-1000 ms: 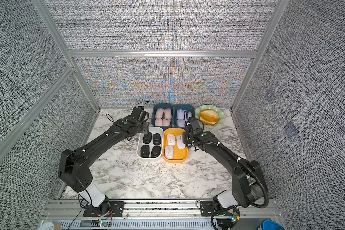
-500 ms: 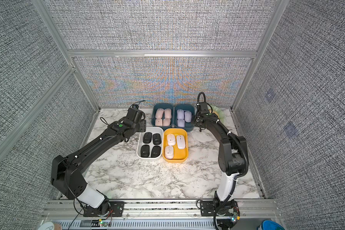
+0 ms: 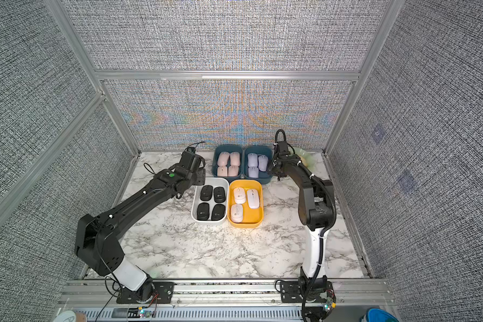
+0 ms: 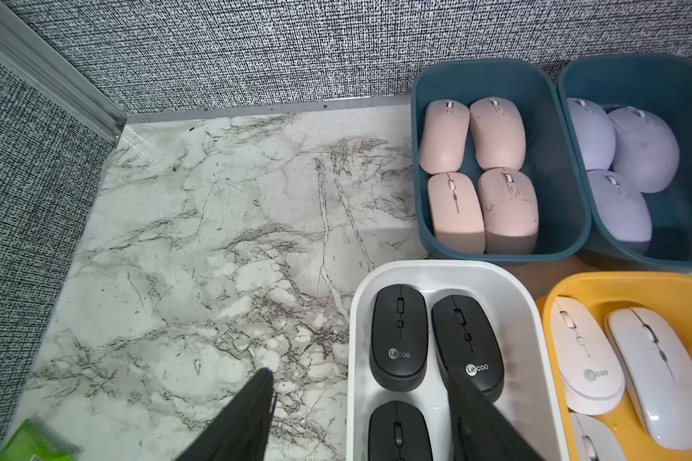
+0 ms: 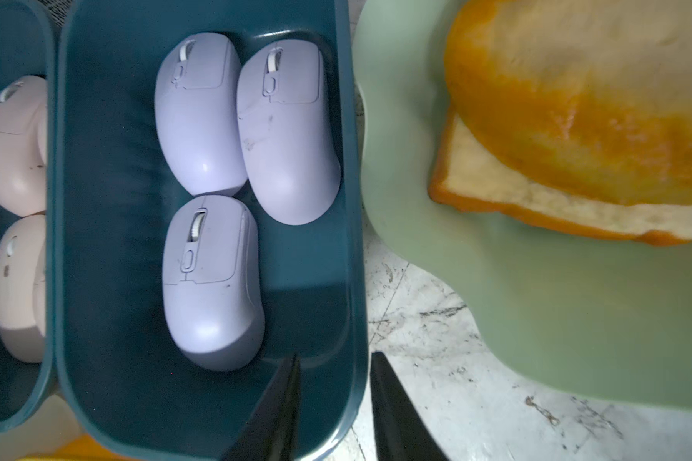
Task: Place the mice by color into the storage box
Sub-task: Adjust the storage box at the center of the board.
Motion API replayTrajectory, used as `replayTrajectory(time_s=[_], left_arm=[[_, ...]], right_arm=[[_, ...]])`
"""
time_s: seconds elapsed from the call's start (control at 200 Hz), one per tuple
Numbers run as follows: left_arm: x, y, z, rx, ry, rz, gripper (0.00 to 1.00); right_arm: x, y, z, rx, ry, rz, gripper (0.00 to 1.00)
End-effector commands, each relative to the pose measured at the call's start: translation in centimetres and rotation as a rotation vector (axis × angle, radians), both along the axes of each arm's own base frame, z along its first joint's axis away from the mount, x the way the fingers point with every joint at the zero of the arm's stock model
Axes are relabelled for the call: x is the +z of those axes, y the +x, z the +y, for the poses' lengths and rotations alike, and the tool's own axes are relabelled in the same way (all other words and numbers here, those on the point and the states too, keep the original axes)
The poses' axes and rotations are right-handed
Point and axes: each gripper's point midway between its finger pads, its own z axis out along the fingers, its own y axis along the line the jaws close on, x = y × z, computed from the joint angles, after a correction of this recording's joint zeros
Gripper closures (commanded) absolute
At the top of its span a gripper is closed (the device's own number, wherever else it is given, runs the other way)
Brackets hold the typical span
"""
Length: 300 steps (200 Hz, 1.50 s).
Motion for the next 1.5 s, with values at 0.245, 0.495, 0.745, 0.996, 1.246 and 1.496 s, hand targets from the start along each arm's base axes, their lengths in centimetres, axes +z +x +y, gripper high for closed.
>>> replayTrajectory(time_s=[0.245, 0.495, 0.745, 0.996, 1.246, 1.496], left_arm=[[0.2, 0.3, -0.1, -0.006, 0.0, -0.005, 0.29], [-0.5, 0.3, -0.8, -0.024, -0.013, 0.025, 0.3], [-0.2, 0.1, -1.0, -0.033, -0.032, 0.018, 0.3], [-0.1, 0.0, -1.1, -0.038, -0.041, 0.02, 0.3], [0.4, 0.0, -0.8, -0.029, -0.038, 0.003, 0.3], [2.4, -0.5, -0.7, -0.047, -0.069, -0.056, 0.3]], right_arm=[[-1.7, 0.4, 0.9, 0.0, -0.012, 0.032, 0.81], [-1.9, 0.3, 3.0, 0.022, -0.009, 0.025, 0.94], [-1.9, -0.2, 5.5, 0.061, -0.001, 0.029, 0.96], [-0.8, -0.6, 6.5, 0.046, 0.024, 0.0, 0.95], [0.8, -0.6, 6.7, 0.046, 0.039, -0.018, 0.77], [5.9, -2.5, 5.5, 0.028, 0.039, -0.13, 0.47]])
